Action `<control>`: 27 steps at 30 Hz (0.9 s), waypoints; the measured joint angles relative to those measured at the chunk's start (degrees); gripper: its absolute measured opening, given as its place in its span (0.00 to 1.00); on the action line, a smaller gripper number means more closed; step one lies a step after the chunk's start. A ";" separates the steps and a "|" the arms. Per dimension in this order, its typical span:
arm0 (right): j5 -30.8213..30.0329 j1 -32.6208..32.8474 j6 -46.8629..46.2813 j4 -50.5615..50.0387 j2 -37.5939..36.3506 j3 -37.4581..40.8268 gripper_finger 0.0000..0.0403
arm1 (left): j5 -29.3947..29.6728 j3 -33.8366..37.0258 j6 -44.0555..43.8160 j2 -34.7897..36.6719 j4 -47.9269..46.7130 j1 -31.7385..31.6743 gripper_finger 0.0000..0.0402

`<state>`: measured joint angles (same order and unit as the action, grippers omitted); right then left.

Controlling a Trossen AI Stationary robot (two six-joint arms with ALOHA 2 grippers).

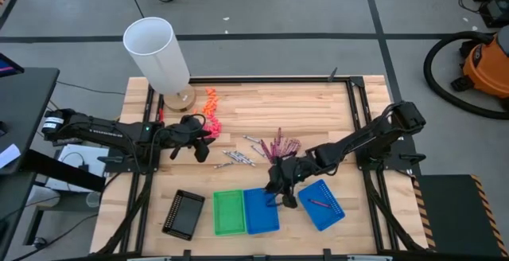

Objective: Sort crayons
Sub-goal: Put the black crayon into the left blue bin

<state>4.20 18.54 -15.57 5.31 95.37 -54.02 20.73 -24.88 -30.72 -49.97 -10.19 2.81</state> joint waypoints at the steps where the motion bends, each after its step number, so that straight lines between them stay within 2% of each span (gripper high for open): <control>1: 0.02 0.24 0.28 -0.12 1.10 -1.12 0.13 | 0.00 0.00 0.00 0.00 -0.02 0.00 0.39; 6: 0.40 1.69 6.65 -4.90 6.35 -7.39 0.13 | 0.02 0.00 0.02 0.00 0.07 0.00 0.39; 13: 1.49 4.08 28.01 -12.03 12.54 -16.82 0.13 | 0.50 0.00 1.20 0.00 0.06 -0.13 0.39; 20: 0.38 6.39 50.63 -14.19 15.04 -17.87 0.13 | 0.51 0.00 1.30 0.00 1.38 -0.09 0.39; 24: -0.59 6.74 59.38 -16.53 15.66 -17.80 0.13 | 0.50 0.00 1.36 0.00 1.74 -0.09 0.39; 27: -4.15 7.74 63.96 -17.65 15.70 -17.82 0.14 | 0.50 0.00 1.37 0.00 1.71 -0.09 0.39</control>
<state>0.05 26.29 48.39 -12.33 111.07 -71.83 21.23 -24.88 -29.35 -49.98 -8.49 2.72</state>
